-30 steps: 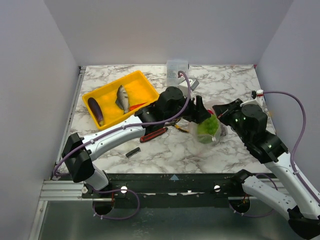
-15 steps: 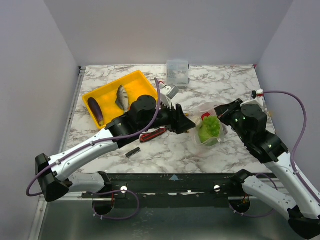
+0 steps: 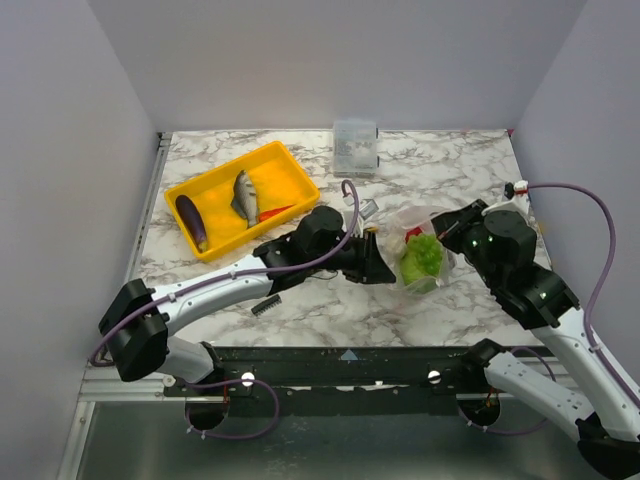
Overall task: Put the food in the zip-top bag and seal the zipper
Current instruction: Adjust the zipper food storage bag at the center of the board.
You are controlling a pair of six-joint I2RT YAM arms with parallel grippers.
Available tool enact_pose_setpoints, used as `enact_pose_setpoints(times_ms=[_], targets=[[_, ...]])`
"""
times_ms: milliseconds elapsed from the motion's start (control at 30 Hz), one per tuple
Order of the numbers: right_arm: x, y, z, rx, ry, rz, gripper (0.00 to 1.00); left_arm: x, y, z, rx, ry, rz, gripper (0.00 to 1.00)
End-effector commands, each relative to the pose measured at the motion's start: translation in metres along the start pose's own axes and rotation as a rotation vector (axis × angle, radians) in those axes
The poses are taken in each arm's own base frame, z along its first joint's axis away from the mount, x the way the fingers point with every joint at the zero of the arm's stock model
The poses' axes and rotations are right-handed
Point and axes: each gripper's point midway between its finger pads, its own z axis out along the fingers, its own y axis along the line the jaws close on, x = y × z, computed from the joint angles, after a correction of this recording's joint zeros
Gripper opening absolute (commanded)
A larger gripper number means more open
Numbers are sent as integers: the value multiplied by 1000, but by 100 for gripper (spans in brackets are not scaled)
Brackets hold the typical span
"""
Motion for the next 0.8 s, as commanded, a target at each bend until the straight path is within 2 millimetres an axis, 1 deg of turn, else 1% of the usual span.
enact_pose_setpoints(times_ms=[0, 33, 67, 133, 200, 267, 300, 333, 367, 400, 467, 533, 567, 600, 633, 667, 700, 767], targets=[[-36, 13, -14, -30, -113, -32, 0, -17, -59, 1, 232, 33, 68, 0], [-41, 15, -16, -32, -124, -76, 0, -22, -74, -2, 282, 39, 91, 0], [-48, 15, -17, -25, -140, -141, 0, -31, -92, -7, 332, 36, 121, 0], [-63, 8, -21, 38, -175, -240, 0, -49, -125, -16, 413, 21, 162, 0], [-80, -1, -27, 116, -204, -346, 0, -62, -153, -24, 481, 21, 159, 0], [-95, -1, -35, 150, -231, -406, 0, -69, -168, -27, 534, 39, 131, 0], [-99, 2, -38, 137, -234, -422, 0, -72, -171, -27, 552, 42, 109, 0], [-101, 9, -42, 106, -229, -430, 0, -74, -170, -24, 554, 37, 83, 0], [-100, 15, -44, 69, -220, -427, 0, -76, -162, -19, 540, 28, 44, 0], [-94, 22, -44, 22, -198, -417, 0, -77, -151, -13, 514, 25, -3, 0], [-78, 25, -39, -26, -156, -398, 0, -81, -124, -1, 489, 22, -115, 0], [-61, 7, -25, 22, -141, -391, 0, -86, -92, 11, 472, 17, -215, 0], [-55, -8, -18, 81, -141, -393, 0, -86, -80, 16, 473, 22, -243, 0], [-51, -22, -12, 141, -143, -401, 0, -86, -73, 21, 473, 30, -254, 0], [-48, -35, -7, 200, -148, -422, 0, -86, -69, 24, 454, 39, -259, 0], [-48, -44, -5, 247, -157, -449, 0, -87, -70, 25, 443, 41, -246, 0], [-53, -52, -5, 299, -173, -470, 0, -89, -76, 23, 451, 37, -231, 0], [-68, -53, -11, 347, -203, -497, 0, -98, -98, 13, 488, 19, -181, 0]])
